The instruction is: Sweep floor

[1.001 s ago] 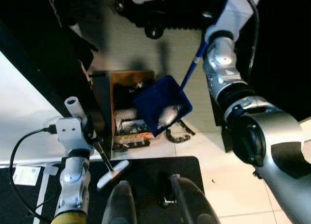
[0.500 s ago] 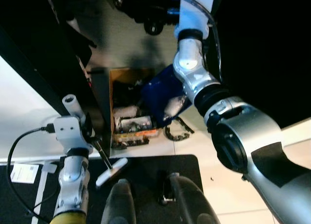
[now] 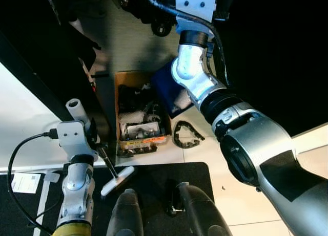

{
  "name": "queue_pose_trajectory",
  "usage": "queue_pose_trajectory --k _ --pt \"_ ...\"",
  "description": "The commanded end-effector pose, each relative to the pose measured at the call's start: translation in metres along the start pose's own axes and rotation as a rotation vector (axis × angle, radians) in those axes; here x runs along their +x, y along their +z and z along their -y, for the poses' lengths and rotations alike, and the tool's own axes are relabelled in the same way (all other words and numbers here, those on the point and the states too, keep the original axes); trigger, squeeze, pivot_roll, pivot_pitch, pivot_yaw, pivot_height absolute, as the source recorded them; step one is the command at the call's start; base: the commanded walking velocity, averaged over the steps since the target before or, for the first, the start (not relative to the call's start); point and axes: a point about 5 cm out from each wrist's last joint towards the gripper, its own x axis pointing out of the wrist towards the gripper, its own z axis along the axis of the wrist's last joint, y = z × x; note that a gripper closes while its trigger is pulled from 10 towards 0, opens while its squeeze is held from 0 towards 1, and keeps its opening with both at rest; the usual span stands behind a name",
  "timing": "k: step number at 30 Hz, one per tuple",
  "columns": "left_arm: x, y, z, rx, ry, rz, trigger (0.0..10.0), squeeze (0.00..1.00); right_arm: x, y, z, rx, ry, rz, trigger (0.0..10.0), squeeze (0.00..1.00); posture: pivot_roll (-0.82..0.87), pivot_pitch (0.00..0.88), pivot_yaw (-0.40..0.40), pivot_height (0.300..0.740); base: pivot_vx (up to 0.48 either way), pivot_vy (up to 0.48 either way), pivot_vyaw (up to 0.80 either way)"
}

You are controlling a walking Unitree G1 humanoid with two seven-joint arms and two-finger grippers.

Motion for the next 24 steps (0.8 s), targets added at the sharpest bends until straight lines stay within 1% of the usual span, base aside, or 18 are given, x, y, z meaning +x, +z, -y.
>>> queue_pose_trajectory --k 1,3,5,7,8,9,10,11,14,17,19,21,22,24 --pt "-0.011 -0.022 0.001 -0.009 0.003 -0.117 10.0 0.00 -0.027 0.031 -0.040 0.173 0.052 0.049 10.0 0.00 0.10 0.164 -0.189 0.726 0.000 0.000 0.00" --pt "-0.011 -0.022 0.001 -0.007 0.003 -0.118 10.0 0.00 -0.035 0.038 -0.045 0.194 0.047 0.096 10.0 0.00 0.10 0.164 -0.191 0.726 0.000 0.000 0.00" --pt "-0.011 -0.022 0.001 -0.007 0.003 -0.118 10.0 0.00 -0.037 0.040 -0.046 0.200 0.043 0.110 10.0 0.00 0.10 0.164 -0.191 0.726 0.000 0.000 0.00" --pt "-0.011 -0.023 0.001 -0.005 0.003 -0.118 10.0 0.00 -0.049 0.050 -0.052 0.243 0.065 0.189 10.0 0.00 0.10 0.164 -0.191 0.726 0.000 0.000 0.00" --pt "-0.011 -0.023 0.001 -0.005 0.003 -0.118 10.0 0.00 -0.049 0.050 -0.052 0.243 0.065 0.189 10.0 0.00 0.10 0.164 -0.191 0.726 0.000 0.000 0.00" --pt "-0.011 -0.023 0.001 -0.005 0.003 -0.118 10.0 0.00 -0.057 0.056 -0.057 0.280 0.098 0.233 10.0 0.00 0.10 0.164 -0.191 0.726 0.000 0.000 0.00" --pt "-0.011 -0.023 0.000 -0.003 0.002 -0.119 10.0 0.00 -0.070 0.065 -0.062 0.332 0.154 0.290 10.0 0.00 0.10 0.164 -0.192 0.726 0.000 0.000 0.00" --pt "-0.011 -0.023 0.000 -0.002 0.002 -0.119 10.0 0.00 -0.075 0.067 -0.064 0.348 0.173 0.306 10.0 0.00 0.10 0.164 -0.192 0.726 0.000 0.000 0.00" --pt "-0.011 -0.023 0.000 -0.002 0.004 -0.119 10.0 0.00 -0.083 0.070 -0.065 0.364 0.194 0.348 10.0 0.00 0.10 0.165 -0.192 0.726 0.000 0.000 0.00" --pt "-0.011 -0.023 0.000 -0.001 0.004 -0.119 10.0 0.00 -0.086 0.071 -0.065 0.370 0.202 0.364 10.0 0.00 0.10 0.165 -0.192 0.726 0.000 0.000 0.00" --pt "-0.011 -0.023 0.000 0.000 0.004 -0.120 10.0 0.00 -0.090 0.072 -0.065 0.379 0.214 0.394 10.0 0.00 0.10 0.163 -0.191 0.726 0.000 0.000 0.00" --pt "-0.010 -0.023 0.000 0.000 0.002 -0.122 10.0 0.00 -0.101 0.076 -0.066 0.397 0.250 0.485 10.0 0.00 0.10 0.162 -0.189 0.726 0.000 0.000 0.00" --pt "-0.010 -0.023 0.000 0.000 0.002 -0.122 10.0 0.00 -0.101 0.076 -0.066 0.397 0.250 0.485 10.0 0.00 0.10 0.162 -0.189 0.726 0.000 0.000 0.00" --pt "-0.010 -0.024 0.000 0.000 0.000 -0.122 10.0 0.00 -0.110 0.078 -0.066 0.409 0.270 0.558 10.0 0.00 0.10 0.160 -0.189 0.726 0.000 0.000 0.00"
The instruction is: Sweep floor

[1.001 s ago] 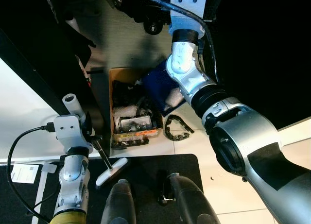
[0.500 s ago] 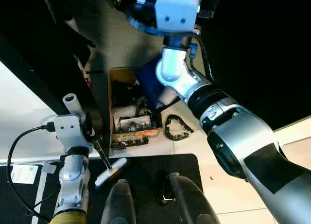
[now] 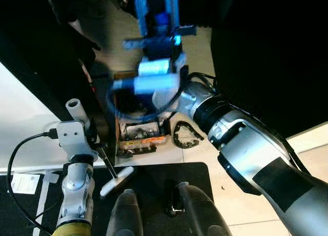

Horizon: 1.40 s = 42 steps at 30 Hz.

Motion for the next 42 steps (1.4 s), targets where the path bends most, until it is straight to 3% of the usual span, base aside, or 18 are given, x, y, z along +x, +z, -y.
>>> queue_pose_trajectory --k 1,11,18,21,23,24,27,30,31,32,33,34,35,36,38,39,40,42 --pt "-0.010 -0.023 0.001 -0.006 0.000 -0.117 10.0 0.00 -0.008 0.041 -0.046 0.191 -0.076 0.030 10.0 0.00 0.10 0.160 -0.189 0.726 0.000 0.000 0.00" --pt "-0.010 -0.023 0.001 -0.005 -0.001 -0.119 10.0 0.00 -0.010 0.034 -0.041 0.110 -0.082 0.048 10.0 0.00 0.10 0.158 -0.189 0.726 0.000 0.000 0.00" --pt "-0.010 -0.025 0.003 -0.016 -0.006 -0.130 10.0 0.00 0.002 0.000 -0.015 -0.065 -0.228 -0.182 10.0 0.00 0.11 0.158 -0.187 0.726 0.000 0.000 0.00" --pt "-0.008 -0.025 0.004 -0.024 -0.010 -0.137 10.0 0.00 0.015 -0.037 0.025 -0.216 -0.341 -0.414 10.0 0.00 0.11 0.155 -0.179 0.726 0.000 0.000 0.00" --pt "-0.006 -0.025 0.003 -0.032 -0.007 -0.147 10.0 0.00 0.033 -0.067 0.082 -0.316 -0.398 -0.538 10.0 0.00 0.10 0.150 -0.164 0.726 0.000 0.000 0.00" --pt "-0.006 -0.025 0.003 -0.032 -0.007 -0.147 10.0 0.00 0.033 -0.067 0.082 -0.316 -0.398 -0.538 10.0 0.00 0.10 0.150 -0.164 0.726 0.000 0.000 0.00" --pt "-0.001 -0.025 0.003 -0.033 -0.013 -0.161 10.0 0.00 0.055 -0.081 0.153 -0.358 -0.412 -0.548 10.0 0.00 0.09 0.139 -0.139 0.726 0.000 0.000 0.00" --pt "0.000 -0.025 0.003 -0.032 -0.015 -0.166 10.0 0.00 0.060 -0.081 0.169 -0.385 -0.407 -0.522 10.0 0.00 0.09 0.139 -0.139 0.726 0.000 0.000 0.00" --pt "0.003 -0.025 0.004 -0.035 -0.018 -0.183 10.0 0.00 0.064 -0.082 0.196 -0.393 -0.460 -0.548 10.0 0.00 0.08 0.127 -0.112 0.731 0.000 0.000 0.00" --pt "0.003 -0.025 0.004 -0.035 -0.018 -0.183 10.0 0.00 0.064 -0.082 0.196 -0.393 -0.460 -0.548 10.0 0.00 0.08 0.127 -0.112 0.731 0.000 0.000 0.00" --pt "0.006 -0.025 0.005 -0.036 -0.025 -0.196 10.0 0.00 0.065 -0.083 0.219 -0.387 -0.504 -0.590 10.0 0.00 0.08 0.124 -0.104 0.731 0.000 0.000 0.00" --pt "0.010 -0.025 0.007 -0.038 -0.043 -0.203 10.0 0.00 0.062 -0.086 0.241 -0.335 -0.550 -0.669 10.0 0.00 0.08 0.120 -0.095 0.731 0.000 0.000 0.00" --pt "0.010 -0.025 0.007 -0.038 -0.043 -0.203 10.0 0.00 0.062 -0.086 0.241 -0.335 -0.550 -0.669 10.0 0.00 0.08 0.120 -0.095 0.731 0.000 0.000 0.00" --pt "0.014 -0.024 0.008 -0.042 -0.060 -0.202 10.0 0.00 0.055 -0.091 0.256 -0.178 -0.527 -0.748 10.0 0.00 0.07 0.109 -0.074 0.731 0.000 0.000 0.00" --pt "0.021 -0.020 0.012 -0.033 -0.094 -0.186 10.0 0.00 0.030 -0.095 0.280 -0.036 -0.560 -0.854 10.0 0.00 0.07 0.103 -0.057 0.731 0.000 0.000 0.00" --pt "0.023 -0.018 0.014 -0.029 -0.108 -0.179 10.0 0.00 0.014 -0.098 0.288 -0.027 -0.560 -0.939 10.0 0.00 0.07 0.100 -0.053 0.731 0.000 0.000 0.00" --pt "0.023 -0.018 0.014 -0.029 -0.108 -0.179 10.0 0.00 0.014 -0.098 0.288 -0.027 -0.560 -0.939 10.0 0.00 0.07 0.100 -0.053 0.731 0.000 0.000 0.00" --pt "0.026 -0.017 0.016 -0.012 -0.123 -0.172 10.0 0.00 -0.026 -0.102 0.295 -0.054 -0.491 -1.142 10.0 0.00 0.06 0.094 -0.037 0.731 0.000 0.000 0.00"
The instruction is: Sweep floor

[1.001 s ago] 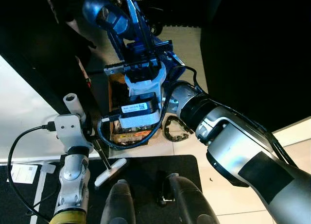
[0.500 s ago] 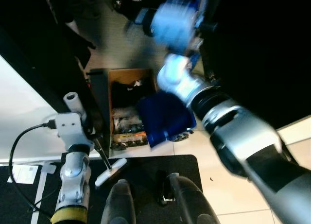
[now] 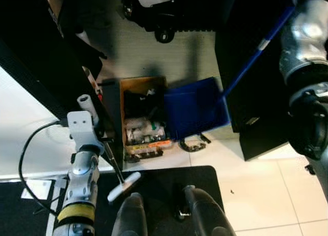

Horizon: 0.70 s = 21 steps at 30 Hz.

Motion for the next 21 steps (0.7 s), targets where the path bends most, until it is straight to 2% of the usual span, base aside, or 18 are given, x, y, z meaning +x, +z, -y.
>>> queue_pose_trajectory --k 1,2,3,4,6,7,8,9,10,11,12,15,16,19,21 --pt "-0.002 -0.009 -0.002 0.018 -0.011 -0.046 10.0 0.00 -0.005 -0.018 0.011 -0.078 0.047 -0.100 10.0 0.00 0.06 0.094 -0.037 0.731 0.000 0.000 0.00" --pt "-0.002 -0.009 -0.002 0.018 -0.011 -0.046 10.0 0.00 -0.005 -0.018 0.011 -0.078 0.047 -0.100 10.0 0.00 0.06 0.094 -0.037 0.731 0.000 0.000 0.00" --pt "-0.001 -0.009 -0.003 0.037 -0.009 -0.047 10.0 0.00 -0.013 -0.035 0.020 -0.112 0.077 -0.185 10.0 0.00 0.06 0.093 -0.032 0.731 0.000 0.000 0.00" --pt "-0.001 -0.009 -0.003 0.037 -0.009 -0.047 10.0 0.00 -0.013 -0.035 0.020 -0.112 0.077 -0.185 10.0 0.00 0.06 0.093 -0.032 0.731 0.000 0.000 0.00" --pt "-0.001 -0.011 -0.009 0.082 0.021 -0.072 10.0 0.00 -0.028 -0.061 0.037 -0.165 0.148 -0.320 10.0 0.00 0.06 0.091 -0.027 0.731 0.000 0.000 0.00" --pt "-0.001 -0.011 -0.009 0.082 0.021 -0.072 10.0 0.00 -0.028 -0.061 0.037 -0.165 0.148 -0.320 10.0 0.00 0.06 0.091 -0.027 0.731 0.000 0.000 0.00" --pt "-0.002 -0.015 -0.017 0.109 0.063 -0.103 10.0 0.00 -0.036 -0.071 0.049 -0.182 0.186 -0.377 10.0 0.00 0.06 0.091 -0.023 0.731 0.000 0.000 0.00" --pt "-0.002 -0.015 -0.017 0.109 0.063 -0.103 10.0 0.00 -0.036 -0.071 0.049 -0.182 0.186 -0.377 10.0 0.00 0.06 0.091 -0.023 0.731 0.000 0.000 0.00" --pt "-0.005 -0.020 -0.026 0.150 0.107 -0.148 10.0 0.00 -0.041 -0.077 0.060 -0.209 0.227 -0.424 10.0 0.00 0.05 0.088 -0.020 0.731 0.000 0.000 0.00" --pt "-0.005 -0.020 -0.026 0.150 0.107 -0.148 10.0 0.00 -0.041 -0.077 0.060 -0.209 0.227 -0.424 10.0 0.00 0.05 0.088 -0.020 0.731 0.000 0.000 0.00" --pt "-0.008 -0.022 -0.035 0.185 0.147 -0.178 10.0 0.00 -0.043 -0.076 0.071 -0.218 0.250 -0.448 10.0 0.00 0.05 0.089 -0.018 0.731 0.000 0.000 0.00" --pt "-0.011 -0.024 -0.044 0.217 0.188 -0.202 10.0 0.00 -0.042 -0.070 0.081 -0.219 0.257 -0.445 10.0 0.00 0.04 0.090 -0.019 0.731 0.000 0.000 0.00" --pt "-0.011 -0.024 -0.046 0.209 0.197 -0.194 10.0 0.00 -0.042 -0.068 0.085 -0.229 0.254 -0.430 10.0 0.00 0.04 0.088 -0.020 0.731 0.000 0.000 0.00" --pt "-0.011 -0.023 -0.035 0.108 0.161 -0.135 10.0 0.00 -0.055 -0.082 0.088 -0.219 0.245 -0.431 10.0 0.00 0.04 0.084 -0.026 0.731 0.000 0.000 0.00" --pt "-0.010 -0.024 -0.029 0.084 0.146 -0.120 10.0 0.00 -0.065 -0.092 0.089 -0.206 0.238 -0.447 10.0 0.00 0.04 0.083 -0.028 0.731 0.000 0.000 0.00"
